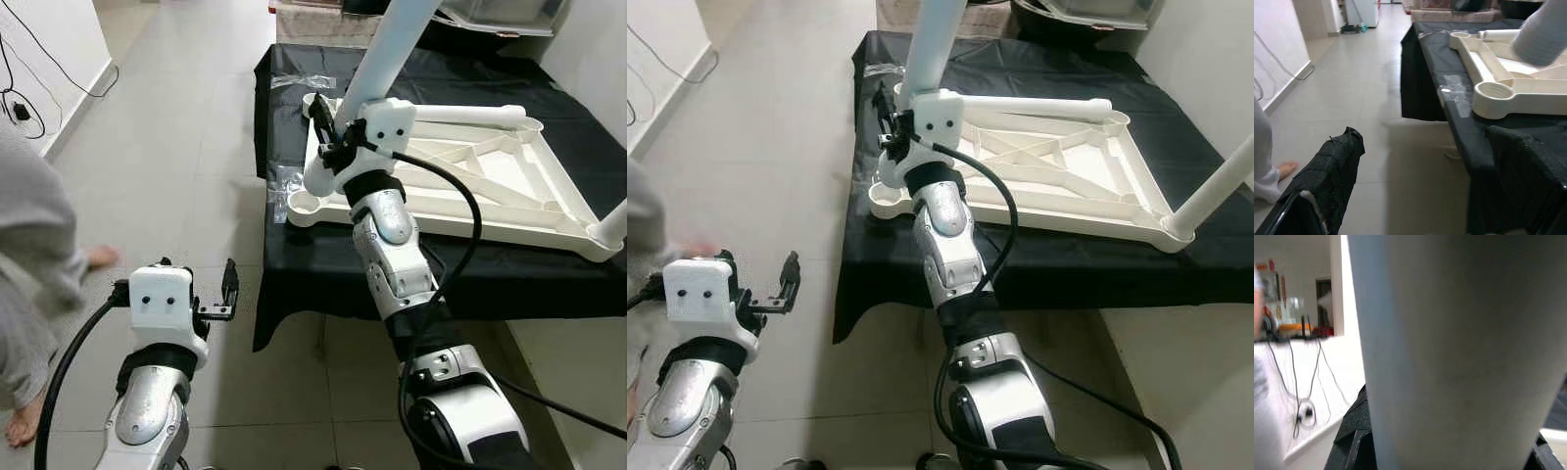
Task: Building children table
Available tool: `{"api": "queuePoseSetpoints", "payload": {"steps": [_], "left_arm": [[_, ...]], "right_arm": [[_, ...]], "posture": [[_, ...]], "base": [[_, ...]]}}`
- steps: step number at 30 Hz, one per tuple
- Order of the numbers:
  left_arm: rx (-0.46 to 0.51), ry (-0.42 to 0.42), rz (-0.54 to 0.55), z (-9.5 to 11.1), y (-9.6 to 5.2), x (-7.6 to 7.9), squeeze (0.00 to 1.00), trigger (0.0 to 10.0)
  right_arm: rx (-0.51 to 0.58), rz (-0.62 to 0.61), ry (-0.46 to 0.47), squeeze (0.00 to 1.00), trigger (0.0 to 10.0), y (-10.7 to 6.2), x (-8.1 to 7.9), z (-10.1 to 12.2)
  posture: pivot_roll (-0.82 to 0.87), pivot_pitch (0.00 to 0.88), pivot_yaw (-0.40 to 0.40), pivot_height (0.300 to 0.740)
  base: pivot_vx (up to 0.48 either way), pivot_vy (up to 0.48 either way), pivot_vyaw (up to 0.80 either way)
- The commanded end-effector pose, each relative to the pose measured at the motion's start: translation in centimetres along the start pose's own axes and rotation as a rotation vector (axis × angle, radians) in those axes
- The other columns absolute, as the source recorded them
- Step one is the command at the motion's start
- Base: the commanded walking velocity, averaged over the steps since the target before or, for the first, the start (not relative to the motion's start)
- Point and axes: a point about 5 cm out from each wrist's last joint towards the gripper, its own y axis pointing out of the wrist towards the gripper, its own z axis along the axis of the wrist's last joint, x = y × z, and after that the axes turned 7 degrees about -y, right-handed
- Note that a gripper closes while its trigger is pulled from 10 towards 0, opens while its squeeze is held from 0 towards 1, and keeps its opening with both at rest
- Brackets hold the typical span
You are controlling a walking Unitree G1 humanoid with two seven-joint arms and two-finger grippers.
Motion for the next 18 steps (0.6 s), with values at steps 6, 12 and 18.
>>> {"api": "queuePoseSetpoints", "payload": {"steps": [6, 12, 18], "left_arm": [[-0.001, -0.004, -0.009, 0.1, -0.3, 0.6, 0.0, 10.0], [0.011, 0.005, 0.015, 0.5, -0.6, 0.6, 0.0, 10.0], [0.055, 0.035, 0.041, 1.6, -0.5, 0.0, 0.0, 10.0]], "right_arm": [[-0.051, 0.025, 0.01, 0.0, 10.0, 2.8, -0.6, -0.1], [-0.03, 0.018, 0.085, 0.0, 10.0, 3.9, -0.8, 0.9], [0.018, 0.013, 0.11, 0.0, 10.0, 3.6, -0.5, 1.5]], "posture": [[0.03, 0.197, -0.074, 0.74], [0.05, 0.21, -0.094, 0.74], [0.05, 0.211, -0.089, 0.74]], "base": [[0.0, 0.0, 0.0], [0.0, 0.0, 0.0], [0.0, 0.0, 0.0]]}}
